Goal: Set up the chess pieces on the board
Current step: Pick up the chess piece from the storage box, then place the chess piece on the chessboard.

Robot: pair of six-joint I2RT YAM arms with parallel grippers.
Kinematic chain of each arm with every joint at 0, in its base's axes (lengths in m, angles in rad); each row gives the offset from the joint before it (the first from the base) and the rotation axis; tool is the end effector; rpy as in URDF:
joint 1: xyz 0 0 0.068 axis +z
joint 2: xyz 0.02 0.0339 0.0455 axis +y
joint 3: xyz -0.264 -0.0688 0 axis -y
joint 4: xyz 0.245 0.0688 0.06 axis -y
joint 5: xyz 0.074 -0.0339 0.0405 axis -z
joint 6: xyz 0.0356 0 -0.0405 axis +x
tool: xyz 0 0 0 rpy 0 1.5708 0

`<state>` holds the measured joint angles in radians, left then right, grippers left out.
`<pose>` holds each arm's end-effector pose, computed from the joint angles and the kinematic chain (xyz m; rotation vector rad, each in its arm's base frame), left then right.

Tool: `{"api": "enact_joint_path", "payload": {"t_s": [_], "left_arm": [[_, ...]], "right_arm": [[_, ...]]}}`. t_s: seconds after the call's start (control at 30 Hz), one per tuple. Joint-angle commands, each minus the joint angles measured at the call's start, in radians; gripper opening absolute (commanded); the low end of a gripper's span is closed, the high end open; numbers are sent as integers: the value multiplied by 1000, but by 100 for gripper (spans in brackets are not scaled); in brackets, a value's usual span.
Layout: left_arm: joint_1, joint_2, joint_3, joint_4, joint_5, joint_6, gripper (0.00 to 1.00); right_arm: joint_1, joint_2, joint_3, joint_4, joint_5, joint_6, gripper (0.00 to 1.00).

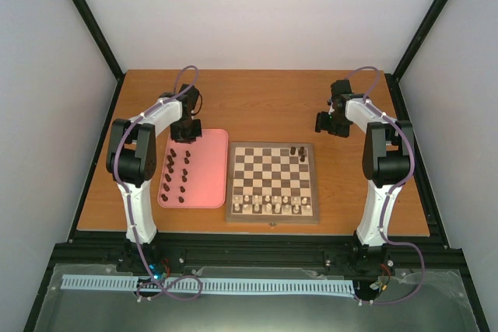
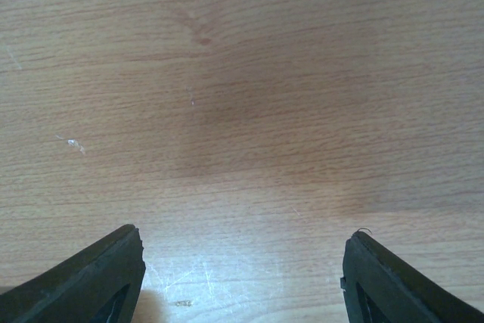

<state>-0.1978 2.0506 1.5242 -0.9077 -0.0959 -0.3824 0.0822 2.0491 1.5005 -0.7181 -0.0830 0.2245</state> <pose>0.3916 -0.0750 0.1681 -0.2846 2.9687 0.0787 0.4130 0.0370 0.1668 0.1844 2.8421 0.1835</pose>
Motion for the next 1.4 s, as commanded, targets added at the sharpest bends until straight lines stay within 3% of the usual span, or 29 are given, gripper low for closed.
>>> {"api": "enact_joint_path", "payload": {"t_s": [0.0,0.1,0.2,0.23,0.43,0.63,1.03,1.37], "left_arm": [[10,0,27,12,24,1,1],[10,-24,48,-11,38,8,1],[9,-70,70,-30,62,13,1],[9,-86,78,-38,68,15,1],[-48,-169,111,-85,105,15,1],[-239,-169,161,-113,191,-19,1],[-592,129,520,-190,237,-19,1],[-683,283,681,-229,266,-4,1]], "right_arm": [[7,10,22,-4,17,-10,72],[7,4,30,-9,28,-8,74],[7,5,46,-17,41,-5,99],[7,7,54,-19,43,-4,100],[7,-1,61,-18,45,4,100],[7,-24,57,-28,75,11,100],[8,-33,43,-17,56,15,100],[8,-44,27,-7,54,8,100]]}}
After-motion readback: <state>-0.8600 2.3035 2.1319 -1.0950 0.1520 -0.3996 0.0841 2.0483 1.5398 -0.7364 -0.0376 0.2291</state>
